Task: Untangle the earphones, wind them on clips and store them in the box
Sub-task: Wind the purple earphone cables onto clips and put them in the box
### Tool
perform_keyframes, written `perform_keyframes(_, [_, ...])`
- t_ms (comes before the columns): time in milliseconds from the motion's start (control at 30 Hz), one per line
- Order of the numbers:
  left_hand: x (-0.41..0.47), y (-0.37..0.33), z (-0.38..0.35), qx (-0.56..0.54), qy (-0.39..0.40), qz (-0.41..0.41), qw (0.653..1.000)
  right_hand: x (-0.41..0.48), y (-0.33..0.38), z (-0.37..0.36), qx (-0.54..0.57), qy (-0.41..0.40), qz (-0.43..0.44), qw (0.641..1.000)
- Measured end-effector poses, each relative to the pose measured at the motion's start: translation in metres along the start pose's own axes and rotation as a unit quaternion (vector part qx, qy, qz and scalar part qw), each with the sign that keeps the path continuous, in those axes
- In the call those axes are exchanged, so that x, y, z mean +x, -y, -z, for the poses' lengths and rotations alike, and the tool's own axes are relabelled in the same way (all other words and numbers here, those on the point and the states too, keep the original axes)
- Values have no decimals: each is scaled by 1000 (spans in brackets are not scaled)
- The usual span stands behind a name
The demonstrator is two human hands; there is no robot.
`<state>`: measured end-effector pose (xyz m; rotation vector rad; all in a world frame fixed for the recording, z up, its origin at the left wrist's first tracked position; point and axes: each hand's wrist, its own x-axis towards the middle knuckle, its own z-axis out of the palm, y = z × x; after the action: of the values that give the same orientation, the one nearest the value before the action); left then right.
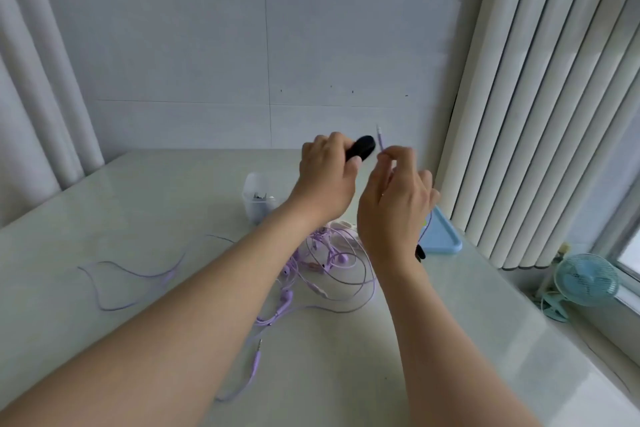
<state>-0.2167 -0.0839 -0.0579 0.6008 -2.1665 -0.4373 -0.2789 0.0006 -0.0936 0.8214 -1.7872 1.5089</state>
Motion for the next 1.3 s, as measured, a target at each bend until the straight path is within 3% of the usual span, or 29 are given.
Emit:
perform_keyframes(167, [-37, 18, 53, -227, -31, 122, 966, -20, 19, -7, 72, 124, 108, 984])
perform_keyframes(533, [-86, 61, 84, -366, -6, 212, 906, -60, 59, -22, 111, 205, 190, 954])
perform_keyframes(733, [-88, 55, 83, -504, -29, 269, 820, -62, 59, -22, 111, 236, 151, 954])
perform_keyframes(967, [-98, 68, 90, -469, -44, 238, 850, -55, 68, -13, 173, 262, 65, 947])
perform_keyframes(1133, [-96, 55, 95, -541, -23, 259, 800, -53, 73, -8, 222, 286, -28, 932])
perform_keyframes(1300, [-99, 56, 94, -509, -28, 238, 827, -53, 73, -5, 250, 291, -53, 922])
